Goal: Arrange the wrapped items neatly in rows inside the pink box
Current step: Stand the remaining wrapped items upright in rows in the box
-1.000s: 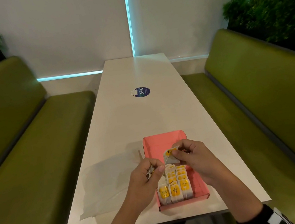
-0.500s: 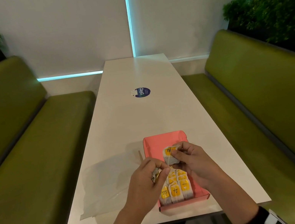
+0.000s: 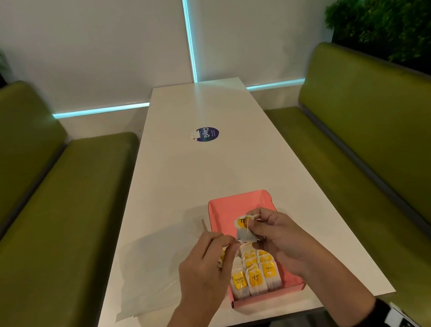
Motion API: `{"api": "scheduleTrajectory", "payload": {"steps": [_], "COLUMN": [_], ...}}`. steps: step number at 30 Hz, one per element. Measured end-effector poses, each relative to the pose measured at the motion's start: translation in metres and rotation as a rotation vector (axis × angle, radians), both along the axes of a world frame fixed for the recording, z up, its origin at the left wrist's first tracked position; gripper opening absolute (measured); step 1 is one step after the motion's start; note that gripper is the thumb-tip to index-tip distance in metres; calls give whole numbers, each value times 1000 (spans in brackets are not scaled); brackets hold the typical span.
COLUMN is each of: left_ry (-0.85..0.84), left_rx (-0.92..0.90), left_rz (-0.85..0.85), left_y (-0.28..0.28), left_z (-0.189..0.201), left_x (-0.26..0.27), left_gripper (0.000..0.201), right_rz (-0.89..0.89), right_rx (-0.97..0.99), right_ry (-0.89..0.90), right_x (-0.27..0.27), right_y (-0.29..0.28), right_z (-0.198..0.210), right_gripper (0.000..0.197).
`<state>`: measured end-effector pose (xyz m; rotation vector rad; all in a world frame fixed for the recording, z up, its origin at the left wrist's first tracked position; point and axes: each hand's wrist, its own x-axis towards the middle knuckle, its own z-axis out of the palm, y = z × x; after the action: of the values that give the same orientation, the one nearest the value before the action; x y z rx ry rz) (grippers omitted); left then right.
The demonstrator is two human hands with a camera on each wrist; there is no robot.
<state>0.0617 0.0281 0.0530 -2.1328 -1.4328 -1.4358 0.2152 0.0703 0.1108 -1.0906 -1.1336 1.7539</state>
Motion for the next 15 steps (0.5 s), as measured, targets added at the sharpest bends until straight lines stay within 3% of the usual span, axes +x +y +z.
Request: {"api": "scheduleTrajectory", "payload": {"steps": [4, 7, 11, 15], "left_ry": [-26, -32, -33, -202], "left_rx": [2, -18, -96, -247], "left_rz": [-15, -34, -123, -146], "left_y": [-1, 0, 2, 3], "left_z": [-4, -7, -7, -4], "left_x": [5, 5, -4, -14], "left_gripper": [33, 36, 25, 19], "right_rz": [4, -44, -95, -125], "right_rx": [-16, 18, 99, 114], "right_ry": [27, -50, -147, -178], "right_x": [-5, -7, -5, -1], "right_y": [-3, -3, -3, -2], "right_z": [1, -2, -1, 2], "right_gripper": [14, 12, 13, 19]}}
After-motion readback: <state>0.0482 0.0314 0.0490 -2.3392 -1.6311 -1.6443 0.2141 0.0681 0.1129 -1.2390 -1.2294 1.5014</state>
